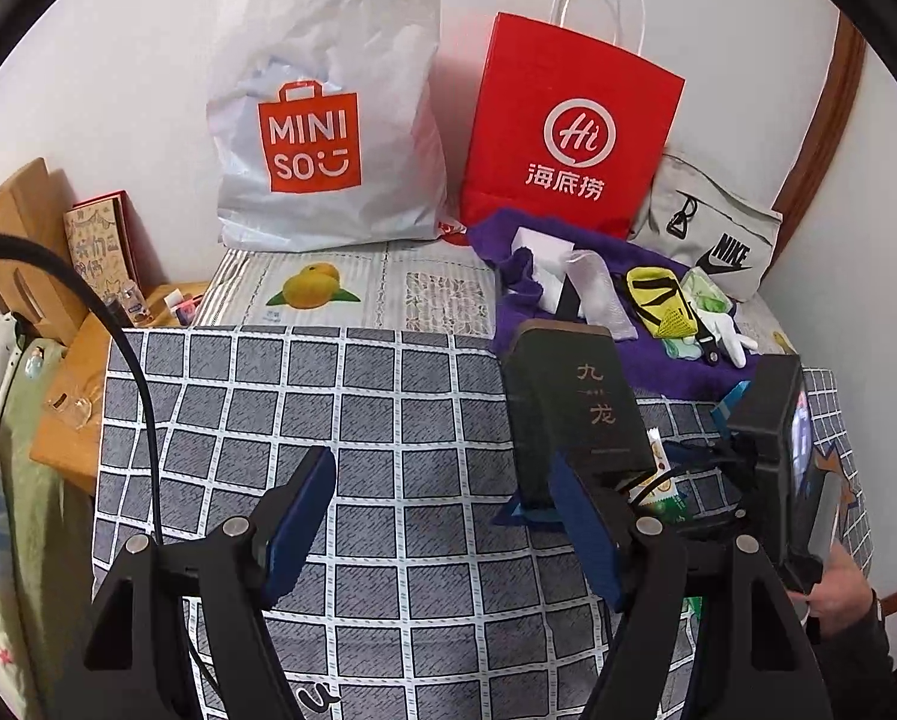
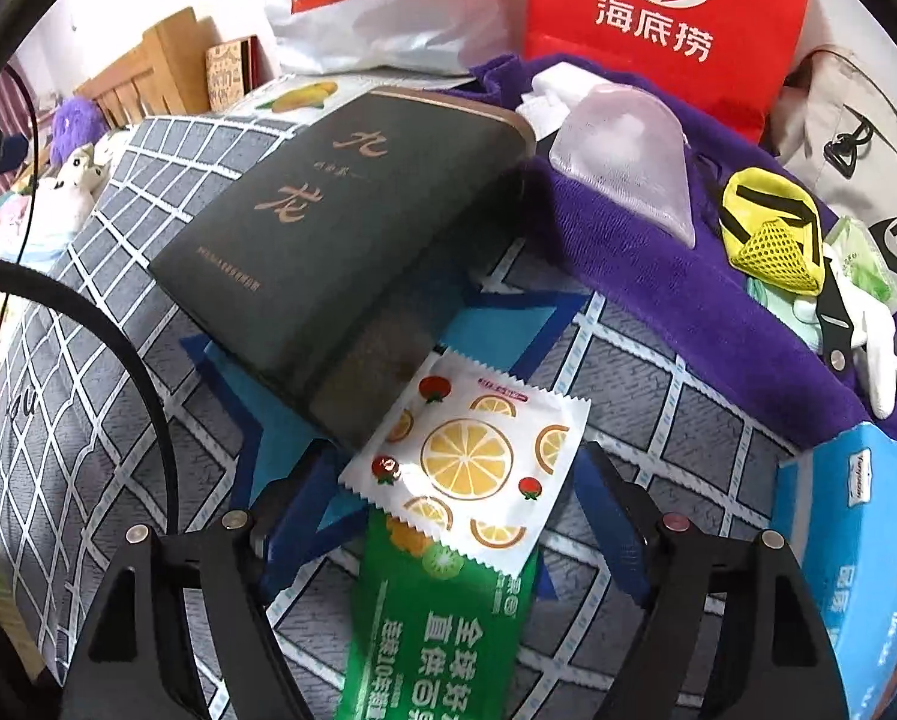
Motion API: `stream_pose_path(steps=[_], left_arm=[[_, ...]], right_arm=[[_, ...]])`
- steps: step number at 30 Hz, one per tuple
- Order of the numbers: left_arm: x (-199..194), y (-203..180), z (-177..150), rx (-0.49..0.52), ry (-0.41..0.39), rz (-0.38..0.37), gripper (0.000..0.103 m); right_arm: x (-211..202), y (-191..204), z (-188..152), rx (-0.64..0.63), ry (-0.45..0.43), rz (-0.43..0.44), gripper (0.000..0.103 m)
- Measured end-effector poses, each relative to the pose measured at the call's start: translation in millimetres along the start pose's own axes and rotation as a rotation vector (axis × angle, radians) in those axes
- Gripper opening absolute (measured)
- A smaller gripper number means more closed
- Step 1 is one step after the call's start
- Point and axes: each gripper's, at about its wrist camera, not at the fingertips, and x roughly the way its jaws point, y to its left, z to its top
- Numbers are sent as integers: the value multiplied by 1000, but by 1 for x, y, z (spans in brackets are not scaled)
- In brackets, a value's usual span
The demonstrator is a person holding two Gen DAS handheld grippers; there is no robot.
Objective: Organize soft objects
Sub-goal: 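Grasp the white fruit-print packet with the right gripper and lift it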
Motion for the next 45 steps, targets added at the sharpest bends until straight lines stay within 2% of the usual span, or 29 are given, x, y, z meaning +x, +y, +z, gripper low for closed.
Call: stream_pose_path(steps=[4, 9, 13, 16, 17, 19, 22, 25, 30, 34, 36, 37, 38, 39, 42, 45], left_arm=[[6, 0, -5, 4, 16, 4, 71], [13, -1, -8, -3, 30, -3, 71], [17, -4, -9, 9, 36, 0, 71], [22, -5, -9, 5, 48, -5, 71], [23, -6, -10, 7, 53, -4, 71], [25, -9, -10, 15, 55, -6, 71], [25, -11, -11, 26, 56, -10, 71], [26, -13, -10, 34, 59, -6, 71], [32, -16, -9, 36, 71, -8, 71], [38, -21, -9, 43, 81, -15, 71], [40, -23, -10, 45, 88, -13, 71], [41, -25, -10, 48, 90, -14, 71], [41, -26, -11, 51, 91, -15, 71], [41, -27, -12, 54, 91, -15, 71], [41, -29, -15, 56, 95, -22, 72], [41, -31, -18, 60, 101, -16, 72]], right_arm=[[-4, -10, -3, -5, -8, 24, 71], [-5, -25, -5, 0, 23, 9, 70], [-12, -26, -11, -35, 34, -36, 70], [-16, -32, -12, -17, 24, -44, 70], [-19, -38, -14, -5, 22, -55, 66], [-17, -43, -12, 9, 26, -69, 65], [-12, -43, -5, 8, 32, -66, 67], [-6, -35, 2, -55, 34, -80, 75], [2, -31, 12, -80, 43, -60, 75], [2, -31, 10, -56, 23, 4, 47], [-1, -30, 7, -42, 9, 34, 43], [-1, -29, 6, -46, 4, 31, 35], [-2, -28, 5, -48, 0, 35, 9], [-4, -28, 4, -42, -2, 52, 1], [-8, -34, -1, 12, 8, 104, 2], [-12, -38, -9, 28, -8, 116, 2]])
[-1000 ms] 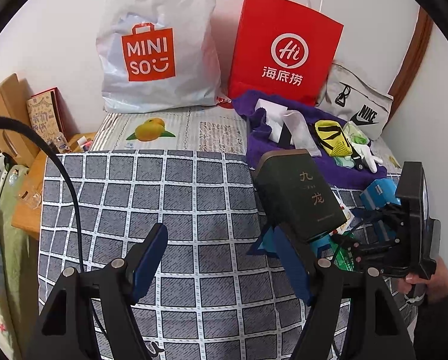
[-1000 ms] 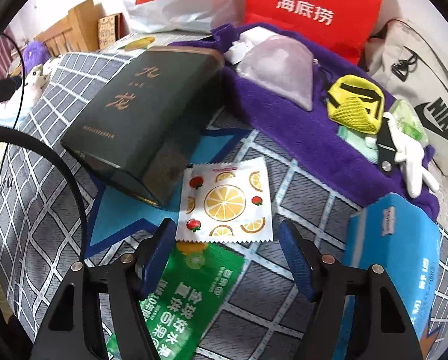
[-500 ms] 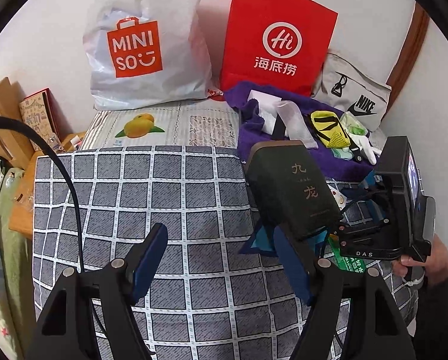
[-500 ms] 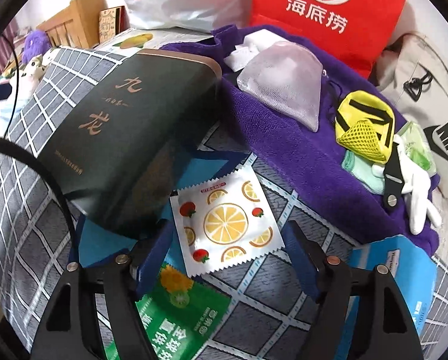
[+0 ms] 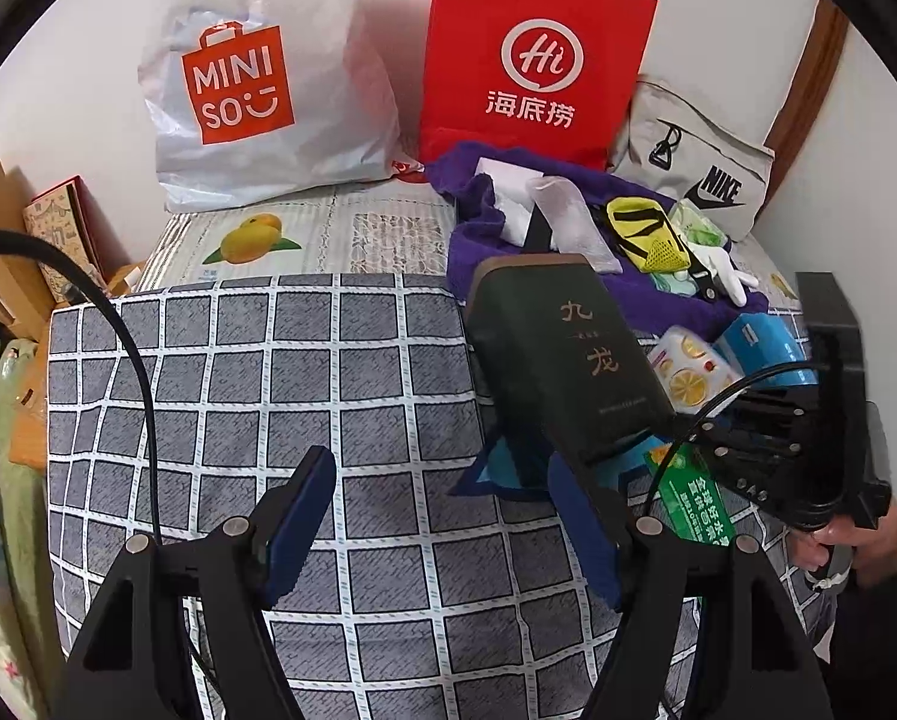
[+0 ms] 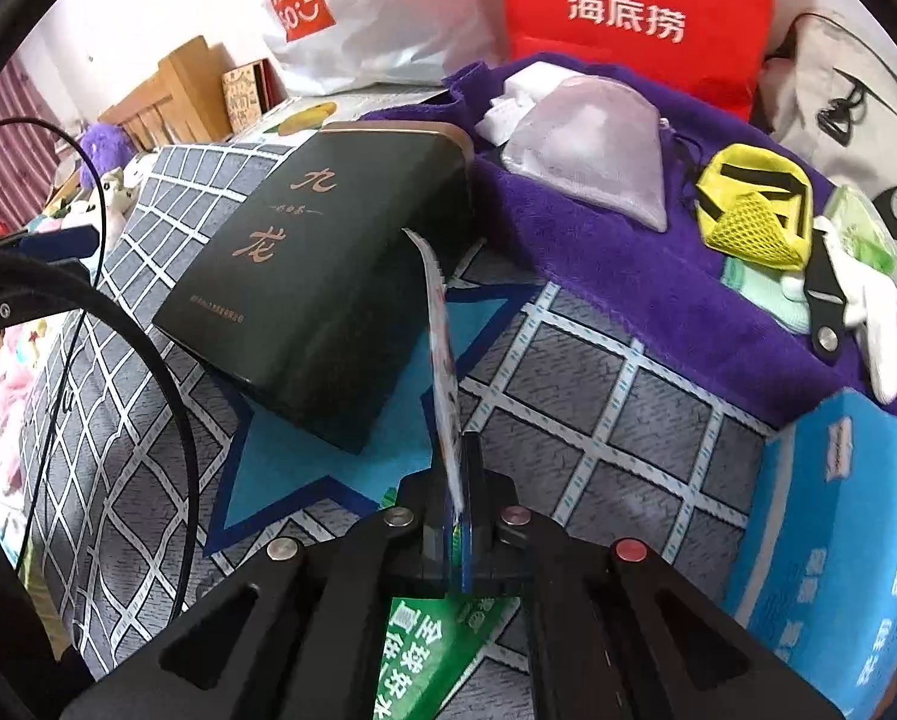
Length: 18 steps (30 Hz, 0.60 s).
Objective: Organize soft objects
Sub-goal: 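Grasp the white fruit-print packet with the right gripper and lift it, then grasp the green snack packet with the left gripper while the right gripper holds the fruit-print packet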
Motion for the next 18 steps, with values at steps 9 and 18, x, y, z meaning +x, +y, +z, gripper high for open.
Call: stream_pose_path(steps=[9, 18], left_arm=[[2, -29, -17, 45, 37, -43, 71], [21, -89, -43, 109, 116, -107, 72]], right_arm=[[-50, -8, -18, 63, -87, 8, 2], [-110, -18, -58, 115, -141, -37, 2]])
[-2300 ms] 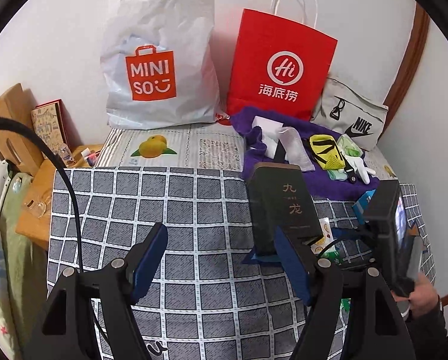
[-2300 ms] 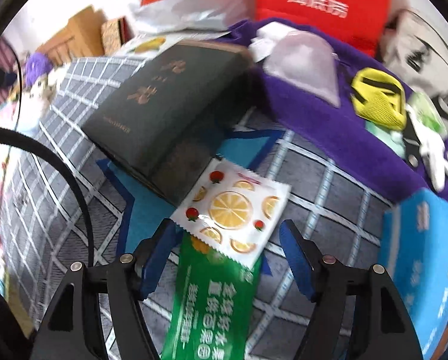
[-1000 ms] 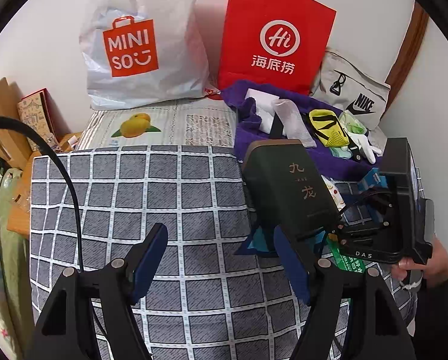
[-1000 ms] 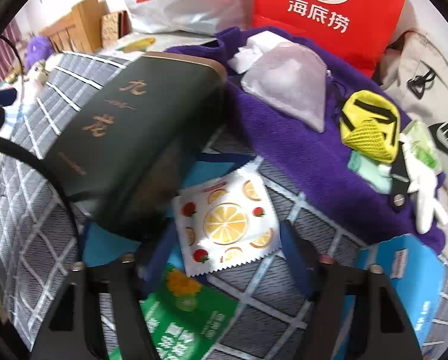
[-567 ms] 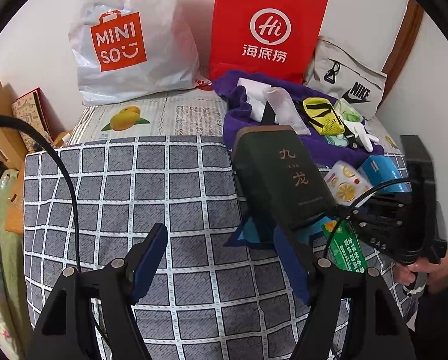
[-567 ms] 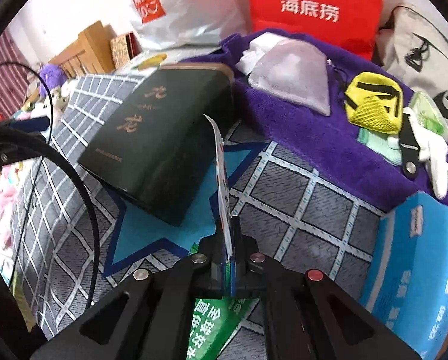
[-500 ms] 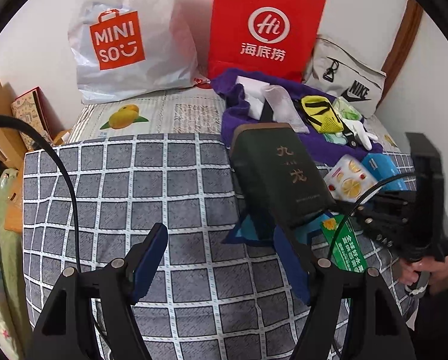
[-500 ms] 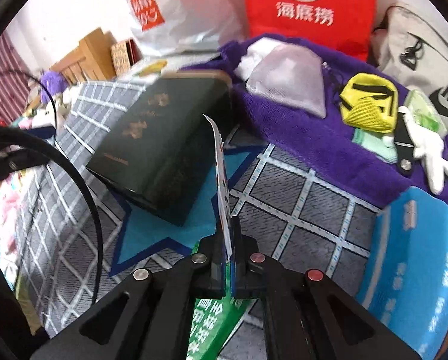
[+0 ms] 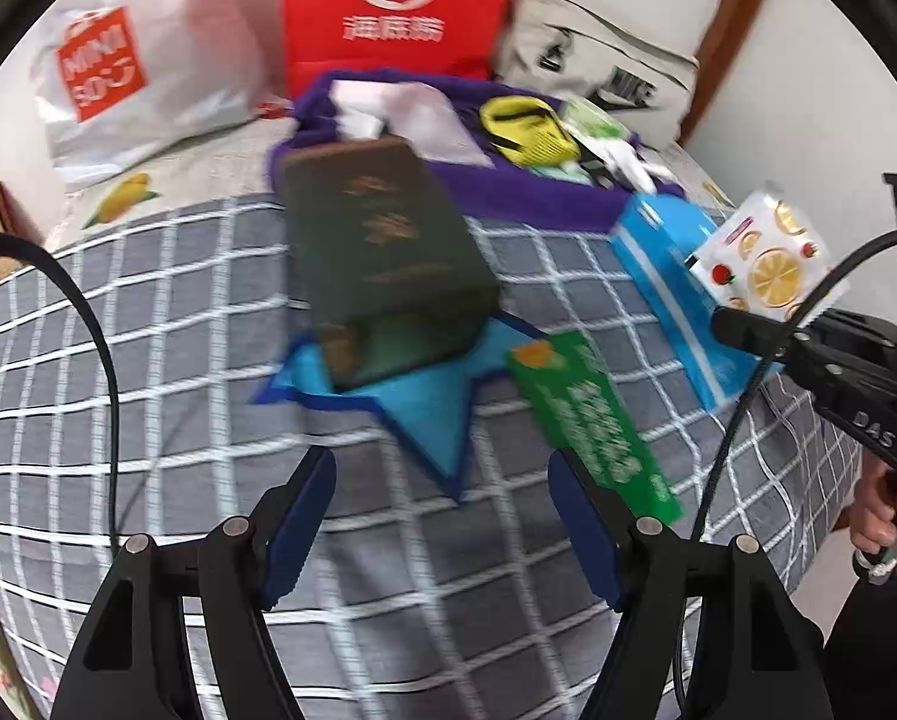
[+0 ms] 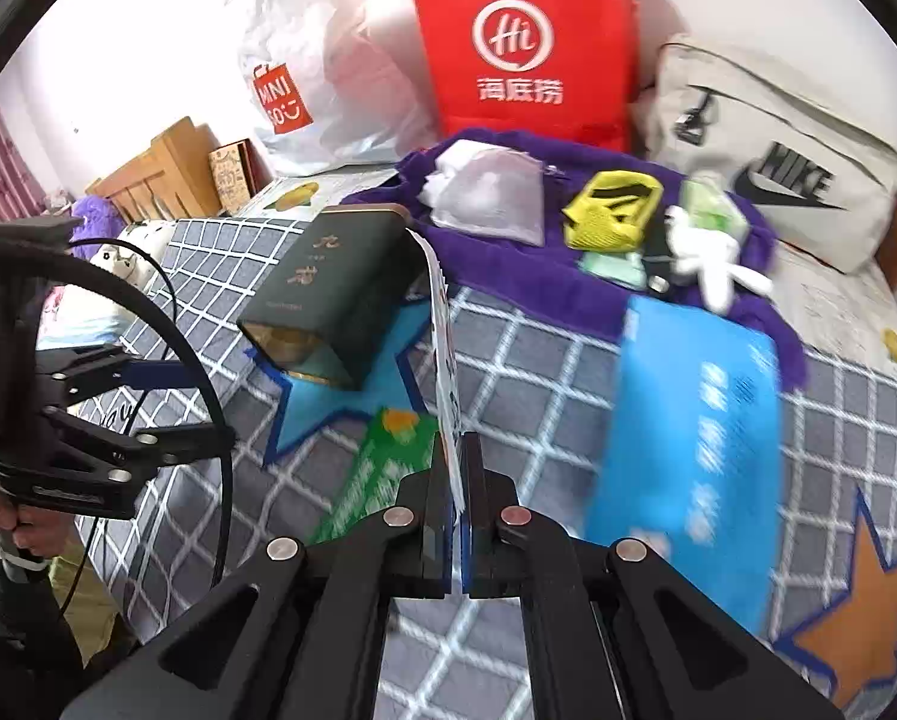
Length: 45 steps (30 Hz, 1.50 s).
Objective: Organize soft objects
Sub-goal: 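Grasp the green snack packet with the left gripper while the right gripper holds the fruit-print packet, then carry the green packet with the left gripper while the right gripper carries the fruit-print packet to the towel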
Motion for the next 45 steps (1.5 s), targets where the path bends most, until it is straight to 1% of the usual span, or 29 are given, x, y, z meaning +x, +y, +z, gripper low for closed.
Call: stream_pose_path(steps=[6, 10, 13, 15, 16, 19, 20, 22, 24, 25, 26, 27, 29, 32, 34, 38, 45], left_arm=[[20, -47, -9, 55, 33, -15, 72], [33, -67, -7, 56, 53, 1, 72], [49, -77, -3, 40, 85, 29, 72], [57, -81, -3, 33, 97, 54, 75], [59, -83, -3, 36, 88, 72, 81], [65, -93, -4, 74, 70, 146, 85], [65, -94, -4, 71, 58, 147, 84], [64, -92, -4, 52, 42, 136, 81], [62, -93, -4, 44, 15, 131, 67], [59, -92, -5, 30, -1, 138, 53], [57, -92, -4, 24, -5, 135, 48], [57, -92, -4, 26, -7, 132, 47], [55, -91, -6, 36, -13, 137, 41], [54, -94, -5, 39, -13, 122, 35], [50, -94, -7, 38, -16, 110, 33], [45, -96, -6, 50, -26, 93, 32], [28, -101, -3, 74, -57, 61, 32]], right_arm=[[-35, -14, -26, 31, -27, -46, 2], [-53, -22, -37, 56, -52, -75, 2], [-63, -27, -44, 76, -66, -97, 2], [-69, -30, -48, 83, -73, -119, 2], [-71, -30, -50, 88, -77, -125, 2], [-76, -35, -54, 111, -86, -130, 2], [-78, -37, -55, 116, -90, -136, 2], [-79, -40, -57, 127, -97, -142, 2], [-80, -43, -58, 139, -105, -159, 2], [-81, -45, -59, 143, -108, -164, 2], [-82, -46, -61, 151, -112, -171, 2], [-83, -47, -61, 157, -118, -179, 2], [-87, -50, -64, 170, -130, -195, 2], [-93, -52, -69, 179, -143, -208, 2], [-96, -54, -71, 183, -146, -217, 2], [-100, -57, -74, 191, -152, -233, 2], [-107, -56, -73, 191, -168, -235, 2]])
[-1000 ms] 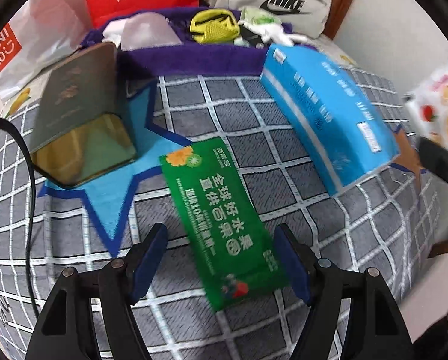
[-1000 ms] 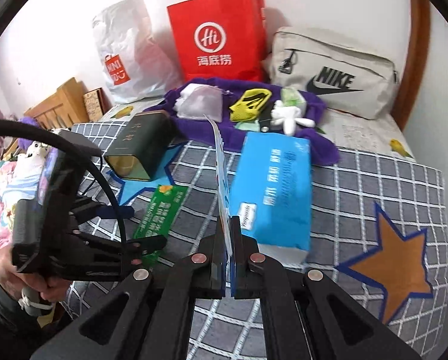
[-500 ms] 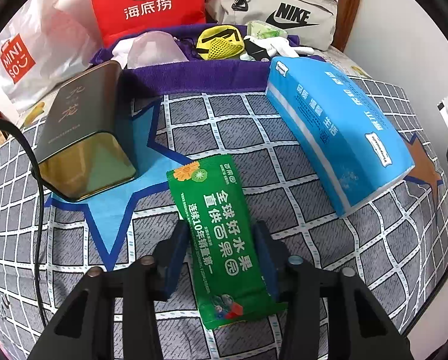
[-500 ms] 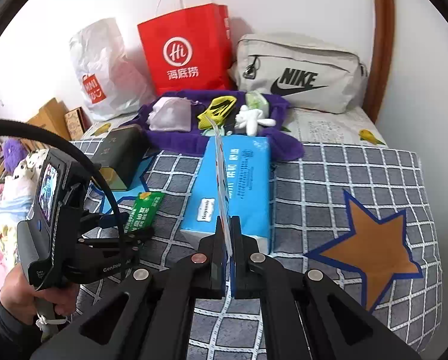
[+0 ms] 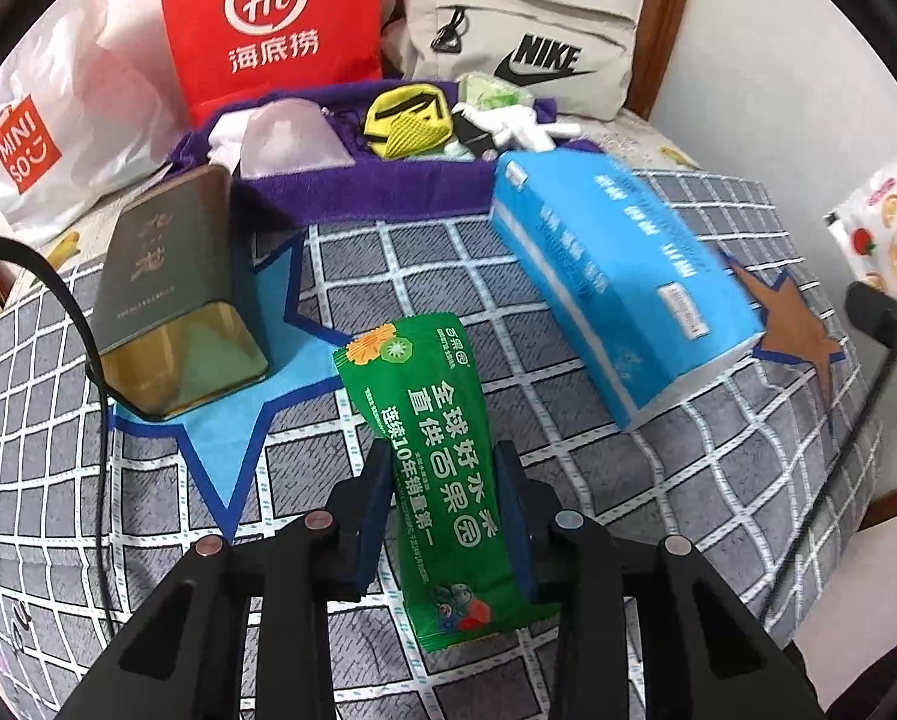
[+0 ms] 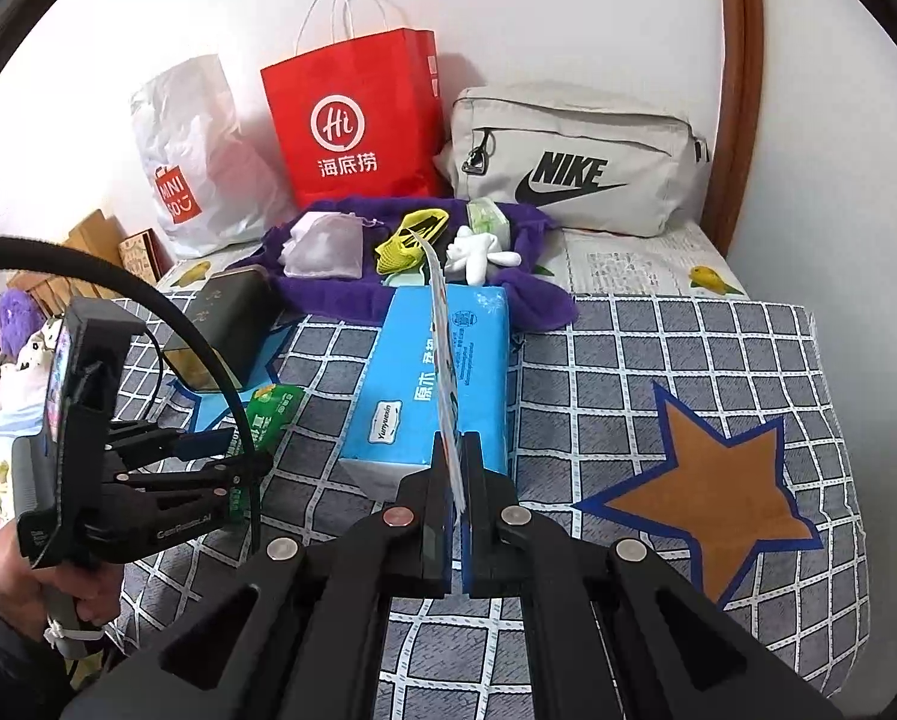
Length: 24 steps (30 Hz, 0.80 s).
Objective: Organize soft objects
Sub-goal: 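Carry the green packet with the left gripper while the right gripper carries the fruit-print packet to the towel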
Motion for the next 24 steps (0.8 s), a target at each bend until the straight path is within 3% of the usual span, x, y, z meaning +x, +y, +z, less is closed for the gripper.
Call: stream_pose_path(steps=[9, 24], left_arm=[[-28, 9, 16, 0, -68, -56, 32], [-57, 56, 61, -25, -187, 2, 32]], right_arm=[[4, 3, 10, -11, 1, 17, 2], [24, 19, 64, -100, -3, 73, 2]])
